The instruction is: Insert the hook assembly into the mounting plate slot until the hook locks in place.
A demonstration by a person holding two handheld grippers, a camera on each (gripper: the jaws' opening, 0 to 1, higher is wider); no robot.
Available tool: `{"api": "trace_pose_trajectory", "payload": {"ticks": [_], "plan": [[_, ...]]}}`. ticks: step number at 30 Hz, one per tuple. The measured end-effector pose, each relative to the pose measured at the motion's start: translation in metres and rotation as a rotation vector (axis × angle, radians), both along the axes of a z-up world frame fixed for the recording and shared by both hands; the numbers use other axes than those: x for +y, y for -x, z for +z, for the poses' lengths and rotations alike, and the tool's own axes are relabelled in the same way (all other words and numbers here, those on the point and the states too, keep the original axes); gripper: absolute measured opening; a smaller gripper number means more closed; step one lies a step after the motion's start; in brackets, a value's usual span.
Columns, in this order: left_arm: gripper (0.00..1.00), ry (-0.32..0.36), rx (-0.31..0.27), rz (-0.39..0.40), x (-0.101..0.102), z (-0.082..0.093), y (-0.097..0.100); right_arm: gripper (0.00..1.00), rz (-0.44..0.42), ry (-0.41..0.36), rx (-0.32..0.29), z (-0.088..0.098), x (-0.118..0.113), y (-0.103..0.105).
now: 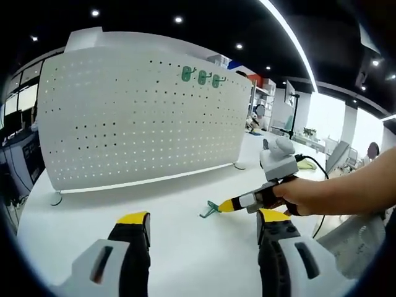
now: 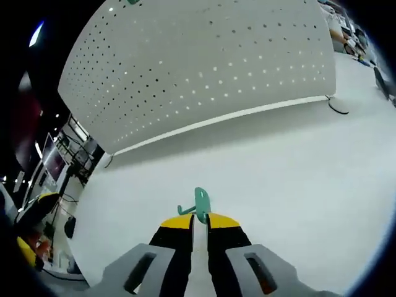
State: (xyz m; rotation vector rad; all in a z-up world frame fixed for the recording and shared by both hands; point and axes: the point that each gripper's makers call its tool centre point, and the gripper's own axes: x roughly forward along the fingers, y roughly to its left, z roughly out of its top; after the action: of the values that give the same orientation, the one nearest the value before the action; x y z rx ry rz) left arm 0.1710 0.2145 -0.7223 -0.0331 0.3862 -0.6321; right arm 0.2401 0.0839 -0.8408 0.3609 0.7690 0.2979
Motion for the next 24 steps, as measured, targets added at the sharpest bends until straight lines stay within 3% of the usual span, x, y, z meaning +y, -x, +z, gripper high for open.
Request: {"api": "trace_pose_trajectory", "payload": {"ticks": [4, 8, 9, 10, 12, 17, 24], "plan": [[0.71, -0.002, -0.003, -0.009, -0.003, 0.001, 0.001, 0.07, 0.007, 0.033, -0.033, 0.007, -0.004, 0.0], [0.71, 0.001, 0.001, -0.005, -0.002, -0.001, 0.0, 0.07, 0.165, 0.263, -0.165, 0.022, 0.001, -0.003], [0.71, 0.001, 0.002, -0.006, -0.002, -0.001, 0.0, 0.07, 0.181, 0.284, -0.179, 0.023, 0.001, -0.004], [0.71, 0.002, 0.003, -0.006, -0.002, -0.001, 0.0, 0.07, 0.251, 0.35, -0.232, 0.028, 0.009, -0.005], [0.71, 0.002, 0.003, -0.006, -0.002, -0.001, 0.0, 0.07, 0.287, 0.372, -0.249, 0.029, 0.018, -0.004], [0.7, 0.002, 0.003, -0.011, -0.003, -0.002, 0.0, 0.09, 0.309, 0.438, -0.245, 0.021, 0.017, -0.006], [0.7, 0.005, 0.008, -0.003, 0.0, -0.003, -0.001, 0.08, 0.289, 0.436, -0.181, 0.007, 0.011, -0.009]]}}
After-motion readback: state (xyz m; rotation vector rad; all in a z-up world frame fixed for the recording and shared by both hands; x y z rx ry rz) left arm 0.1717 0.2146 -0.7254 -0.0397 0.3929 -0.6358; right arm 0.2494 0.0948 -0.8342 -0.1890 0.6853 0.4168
